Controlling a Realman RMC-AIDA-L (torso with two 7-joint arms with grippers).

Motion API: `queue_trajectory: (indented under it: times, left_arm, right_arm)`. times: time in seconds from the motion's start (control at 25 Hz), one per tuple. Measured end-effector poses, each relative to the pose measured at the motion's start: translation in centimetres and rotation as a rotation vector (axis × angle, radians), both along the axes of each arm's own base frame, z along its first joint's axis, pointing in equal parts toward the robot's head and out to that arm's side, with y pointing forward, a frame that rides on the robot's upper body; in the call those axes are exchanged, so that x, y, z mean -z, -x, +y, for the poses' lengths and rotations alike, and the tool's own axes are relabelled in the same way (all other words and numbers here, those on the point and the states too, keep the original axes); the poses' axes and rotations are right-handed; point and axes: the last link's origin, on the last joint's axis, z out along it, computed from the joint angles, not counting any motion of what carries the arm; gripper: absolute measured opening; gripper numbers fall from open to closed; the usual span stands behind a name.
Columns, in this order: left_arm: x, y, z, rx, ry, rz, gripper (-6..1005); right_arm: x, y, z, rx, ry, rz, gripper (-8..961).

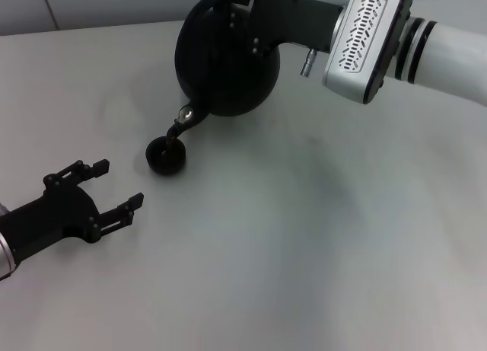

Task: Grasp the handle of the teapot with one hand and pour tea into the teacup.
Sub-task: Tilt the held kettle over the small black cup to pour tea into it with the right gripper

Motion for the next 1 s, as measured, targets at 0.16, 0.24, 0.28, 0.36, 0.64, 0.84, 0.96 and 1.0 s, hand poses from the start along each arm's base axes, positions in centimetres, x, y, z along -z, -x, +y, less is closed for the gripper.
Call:
queue_trajectory:
  times: [0.16,0.24,0.28,0.36,0.64,0.84,0.96,1.0]
  left_arm:
    - [0.00,0.00,0.00,0.000,0.000,0.000,800]
    - [0.00,0.00,0.00,0.000,0.000,0.000,800]
    - [0.00,0.00,0.00,0.000,0.000,0.000,800]
    - [0.00,0.00,0.00,0.000,0.000,0.000,800]
    - [0.00,0.00,0.00,0.000,0.000,0.000,799]
    - [-0.03,0.01,0.02,-0.001,-0.001,0.000,799]
    - [-0.01,0.00,0.00,0.000,0.000,0.000,799]
    - [-0.01,0.00,0.00,0.000,0.000,0.000,799]
  right_arm:
    - [0.00,0.09,0.03,-0.003,0.000,-0.001,76]
    - [0.02,0.12,0.04,-0.004,0.001,-0.002,76]
    - [0.02,0.15,0.05,-0.005,0.001,-0.003,76]
    - [0.03,0.18,0.06,-0.007,0.002,-0.004,77]
    - [0.42,0.27,-0.03,-0.018,0.014,-0.032,77]
    - [0.41,0.29,-0.01,-0.018,0.013,-0.031,75]
    - [0.39,0.29,0.00,-0.017,0.013,-0.030,71]
    - [0.39,0.29,0.01,-0.017,0.013,-0.030,70]
